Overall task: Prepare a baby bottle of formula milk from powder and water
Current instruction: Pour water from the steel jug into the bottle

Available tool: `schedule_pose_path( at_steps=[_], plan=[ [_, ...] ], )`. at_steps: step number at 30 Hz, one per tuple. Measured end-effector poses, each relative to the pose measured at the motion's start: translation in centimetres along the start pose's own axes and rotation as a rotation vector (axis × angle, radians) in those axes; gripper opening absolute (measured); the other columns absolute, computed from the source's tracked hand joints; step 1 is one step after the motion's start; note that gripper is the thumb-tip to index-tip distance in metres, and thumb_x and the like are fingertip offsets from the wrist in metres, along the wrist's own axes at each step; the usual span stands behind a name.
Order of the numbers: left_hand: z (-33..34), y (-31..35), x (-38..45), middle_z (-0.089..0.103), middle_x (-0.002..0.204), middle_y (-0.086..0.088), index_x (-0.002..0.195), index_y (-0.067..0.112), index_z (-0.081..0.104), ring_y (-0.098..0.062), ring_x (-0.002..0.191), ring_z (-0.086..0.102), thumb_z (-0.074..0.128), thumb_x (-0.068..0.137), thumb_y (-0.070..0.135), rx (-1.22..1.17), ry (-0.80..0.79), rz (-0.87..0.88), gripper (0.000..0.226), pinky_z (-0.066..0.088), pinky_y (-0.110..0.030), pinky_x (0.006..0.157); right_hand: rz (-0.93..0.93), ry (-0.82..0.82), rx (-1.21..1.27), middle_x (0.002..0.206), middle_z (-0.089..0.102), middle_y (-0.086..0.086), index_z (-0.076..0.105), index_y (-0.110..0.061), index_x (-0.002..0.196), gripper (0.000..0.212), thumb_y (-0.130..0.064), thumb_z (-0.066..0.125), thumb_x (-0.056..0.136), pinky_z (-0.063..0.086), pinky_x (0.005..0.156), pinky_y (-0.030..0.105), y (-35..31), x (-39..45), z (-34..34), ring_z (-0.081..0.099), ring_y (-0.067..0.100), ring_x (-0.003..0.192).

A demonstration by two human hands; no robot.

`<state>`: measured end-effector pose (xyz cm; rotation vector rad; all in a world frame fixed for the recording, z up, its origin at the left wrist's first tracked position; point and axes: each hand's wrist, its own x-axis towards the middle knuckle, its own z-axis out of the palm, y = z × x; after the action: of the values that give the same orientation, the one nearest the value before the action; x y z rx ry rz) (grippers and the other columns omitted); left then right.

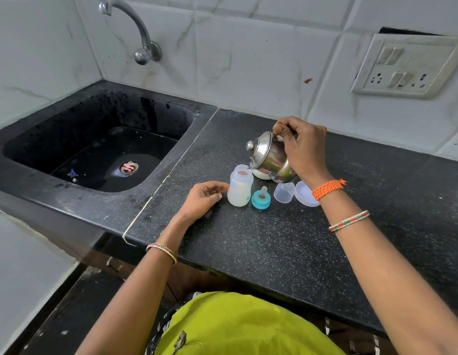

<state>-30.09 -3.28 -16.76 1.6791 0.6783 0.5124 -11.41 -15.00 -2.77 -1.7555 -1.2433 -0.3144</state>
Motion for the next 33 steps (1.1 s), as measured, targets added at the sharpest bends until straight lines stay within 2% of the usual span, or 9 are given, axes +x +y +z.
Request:
schedule_pose_path(
  at_steps=[2,4,8,11,14,16,21,25,33],
  plan=[
    [0.0,0.0,0.0,0.07,0.113,-0.001,0.108,0.015,0.068,-0.013,0.111,0.064,0.051,0.089,-0.008,-0.009,0.0,-0.003,0.035,0.048,-0.03,0.101,-0.026,0.009,-0.003,0.079,0.073,-0.002,0.073,-0.017,0.09,0.019,-0.031,0.06,0.091,0.043,0.09,0.047,0.0,0.1,0.0,0.066,0.022,0.076],
    [0.0,0.0,0.0,0.07,0.112,0.0,0.107,0.016,0.068,-0.013,0.111,0.064,0.051,0.089,-0.009,-0.014,0.0,-0.007,0.035,0.048,-0.028,0.1,-0.068,0.008,-0.029,0.078,0.073,-0.004,0.072,-0.019,0.089,0.017,-0.031,0.061,0.091,0.033,0.084,0.038,-0.1,0.3,0.2,0.063,0.018,0.074],
    [0.1,0.0,0.0,0.07,0.112,0.0,0.107,0.018,0.068,-0.016,0.112,0.064,0.051,0.089,-0.007,-0.017,0.006,-0.009,0.035,0.05,-0.03,0.097,-0.157,-0.048,-0.076,0.075,0.07,-0.008,0.072,-0.021,0.089,0.016,-0.031,0.059,0.092,0.02,0.076,0.03,-0.5,0.6,0.4,0.052,0.01,0.07],
    [0.1,-0.1,0.0,0.071,0.112,0.001,0.107,0.018,0.069,-0.024,0.104,0.067,0.051,0.09,-0.005,-0.011,0.014,-0.017,0.034,0.05,-0.045,0.093,-0.224,-0.089,-0.103,0.077,0.066,-0.013,0.072,-0.019,0.091,0.017,-0.029,0.058,0.092,0.02,0.077,0.033,-0.9,0.7,0.5,0.047,0.008,0.071],
    [0.1,0.1,-0.1,0.072,0.108,0.005,0.101,0.025,0.07,-0.015,0.105,0.067,0.051,0.089,-0.006,-0.008,0.018,-0.013,0.038,0.051,-0.035,0.096,-0.289,-0.096,-0.14,0.074,0.056,-0.017,0.072,-0.017,0.089,0.021,-0.032,0.057,0.092,0.018,0.077,0.032,-1.3,0.9,0.5,0.041,0.005,0.07],
    [0.1,0.2,-0.2,0.072,0.107,0.006,0.099,0.027,0.07,-0.012,0.106,0.066,0.051,0.089,-0.006,-0.008,0.023,-0.013,0.039,0.051,-0.03,0.095,-0.312,-0.114,-0.16,0.072,0.061,-0.013,0.071,-0.017,0.089,0.023,-0.033,0.055,0.092,0.016,0.076,0.031,-1.4,1.0,0.5,0.04,0.006,0.07],
    [0.1,0.0,-0.1,0.072,0.109,0.006,0.103,0.023,0.07,-0.041,0.093,0.063,0.051,0.09,-0.004,-0.001,0.039,-0.024,0.036,0.046,-0.057,0.09,-0.325,-0.122,-0.166,0.074,0.07,-0.001,0.071,-0.016,0.089,0.022,-0.03,0.055,0.093,0.019,0.077,0.033,-1.4,1.1,0.4,0.043,0.008,0.071],
    [0.2,0.1,-0.2,0.072,0.108,0.006,0.101,0.025,0.071,-0.032,0.089,0.057,0.051,0.09,-0.004,-0.008,0.039,-0.033,0.036,0.044,-0.056,0.088,-0.332,-0.116,-0.176,0.076,0.071,-0.001,0.071,-0.016,0.09,0.021,-0.029,0.056,0.093,0.02,0.078,0.034,-1.3,1.1,0.4,0.048,0.011,0.071],
    [0.2,0.4,-0.4,0.073,0.103,0.008,0.099,0.026,0.071,-0.04,0.09,0.061,0.051,0.09,-0.005,0.011,0.041,-0.027,0.038,0.045,-0.052,0.084,-0.253,-0.09,-0.111,0.077,0.072,-0.003,0.072,-0.017,0.09,0.021,-0.03,0.056,0.093,0.022,0.078,0.035,-0.6,0.9,0.4,0.049,0.01,0.07]
  ],
)
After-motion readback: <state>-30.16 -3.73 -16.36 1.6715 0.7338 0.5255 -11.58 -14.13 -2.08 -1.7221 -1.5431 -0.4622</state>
